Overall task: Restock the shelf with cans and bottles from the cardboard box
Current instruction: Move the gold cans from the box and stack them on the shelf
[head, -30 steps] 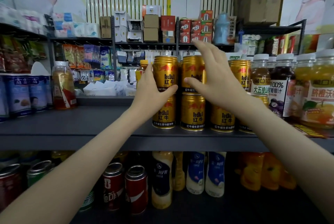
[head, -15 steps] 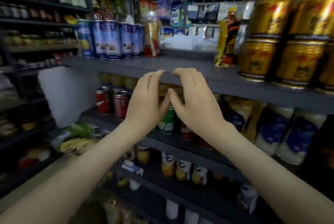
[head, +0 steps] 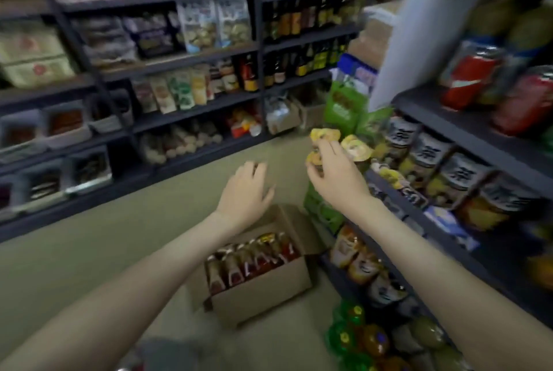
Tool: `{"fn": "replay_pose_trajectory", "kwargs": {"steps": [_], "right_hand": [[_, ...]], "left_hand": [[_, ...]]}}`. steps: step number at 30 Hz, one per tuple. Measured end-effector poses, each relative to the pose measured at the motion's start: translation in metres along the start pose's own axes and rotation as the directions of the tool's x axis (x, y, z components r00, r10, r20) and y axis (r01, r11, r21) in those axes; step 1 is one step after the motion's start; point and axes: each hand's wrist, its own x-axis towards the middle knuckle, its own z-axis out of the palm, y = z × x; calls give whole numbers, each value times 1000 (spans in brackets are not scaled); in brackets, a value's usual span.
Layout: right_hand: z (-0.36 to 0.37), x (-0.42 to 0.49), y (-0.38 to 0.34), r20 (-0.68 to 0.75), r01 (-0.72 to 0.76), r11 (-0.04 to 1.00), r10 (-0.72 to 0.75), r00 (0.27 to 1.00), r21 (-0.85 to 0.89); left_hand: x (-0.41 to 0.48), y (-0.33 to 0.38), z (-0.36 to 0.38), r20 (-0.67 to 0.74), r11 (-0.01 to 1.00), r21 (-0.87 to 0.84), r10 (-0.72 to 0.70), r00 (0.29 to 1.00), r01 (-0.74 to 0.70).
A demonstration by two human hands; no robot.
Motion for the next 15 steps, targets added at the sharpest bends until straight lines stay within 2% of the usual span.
{"fn": "replay_pose_trajectory", "kwargs": {"steps": [4,9,12,15], "right_hand": [[74,35,-5,152,-29,999,35,988,-38],[172,75,14,347,54,995,-20,938,-89],[247,97,38,494,113,991,-64,867,-71],[329,117,70,658,170,984,-98,747,-46]], "left_hand": [[2,-78,19,91,993,21,-121,988,120],[2,-163,65,206,961,43,-278,938,275],[4,-207,99,307,921,84,-386,870,379],[1,-252,156,377,892,110,-446,811,439]]}}
